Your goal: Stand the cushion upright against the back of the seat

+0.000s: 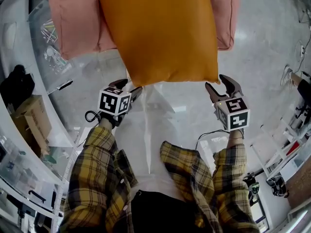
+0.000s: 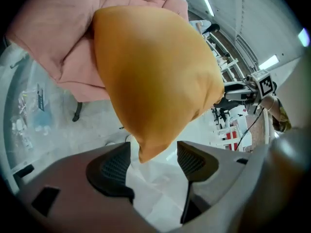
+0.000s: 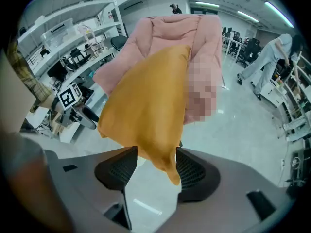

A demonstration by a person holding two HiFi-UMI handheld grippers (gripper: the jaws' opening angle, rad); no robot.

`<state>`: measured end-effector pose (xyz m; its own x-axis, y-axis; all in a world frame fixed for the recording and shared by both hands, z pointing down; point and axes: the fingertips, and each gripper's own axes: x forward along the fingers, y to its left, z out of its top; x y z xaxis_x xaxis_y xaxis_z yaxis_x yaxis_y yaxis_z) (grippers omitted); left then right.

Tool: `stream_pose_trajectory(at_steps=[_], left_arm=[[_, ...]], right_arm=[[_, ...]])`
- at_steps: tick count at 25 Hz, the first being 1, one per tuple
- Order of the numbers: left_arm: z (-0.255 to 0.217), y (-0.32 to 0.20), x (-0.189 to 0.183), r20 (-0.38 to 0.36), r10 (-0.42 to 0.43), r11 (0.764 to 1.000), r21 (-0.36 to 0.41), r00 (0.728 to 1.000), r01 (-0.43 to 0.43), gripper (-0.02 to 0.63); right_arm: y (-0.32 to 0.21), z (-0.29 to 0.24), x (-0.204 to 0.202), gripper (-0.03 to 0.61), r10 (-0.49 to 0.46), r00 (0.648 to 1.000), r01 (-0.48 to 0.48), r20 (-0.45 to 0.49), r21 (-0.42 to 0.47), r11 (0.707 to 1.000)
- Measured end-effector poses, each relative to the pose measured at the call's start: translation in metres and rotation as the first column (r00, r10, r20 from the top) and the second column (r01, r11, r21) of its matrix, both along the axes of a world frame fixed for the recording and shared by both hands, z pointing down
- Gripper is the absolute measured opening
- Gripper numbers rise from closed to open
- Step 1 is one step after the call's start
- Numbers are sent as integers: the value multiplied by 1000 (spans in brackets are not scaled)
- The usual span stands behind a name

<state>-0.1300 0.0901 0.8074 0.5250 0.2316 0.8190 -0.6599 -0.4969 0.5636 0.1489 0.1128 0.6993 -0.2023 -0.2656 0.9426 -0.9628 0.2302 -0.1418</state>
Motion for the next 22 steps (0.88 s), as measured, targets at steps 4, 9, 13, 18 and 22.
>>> stream_pose_trajectory(at_steps=[4,9,13,18,22], left_arm=[[22,16,-3,34,25,998,-54,999,-23,293],[30,16,4,29,4,998,-57,1000,-2,291],[30,12,14,7,21,1000,-15,1000,-21,275],[25,6,23,10,48,998,40,999,-49,179],[16,1,24,0,67,994,83,998,-67,122]], right_arm=[[2,10,-2,238,4,1000,-4,-2,-10,1000],[-2,17,-5,236,-7,1000,8,-12,13,1000],[-3,19,-6,236,-19,999,20,-29,36,999],[-5,17,-7,216,-39,999,40,-27,54,998],[-10,14,-13,158,-51,998,53,-28,79,995]])
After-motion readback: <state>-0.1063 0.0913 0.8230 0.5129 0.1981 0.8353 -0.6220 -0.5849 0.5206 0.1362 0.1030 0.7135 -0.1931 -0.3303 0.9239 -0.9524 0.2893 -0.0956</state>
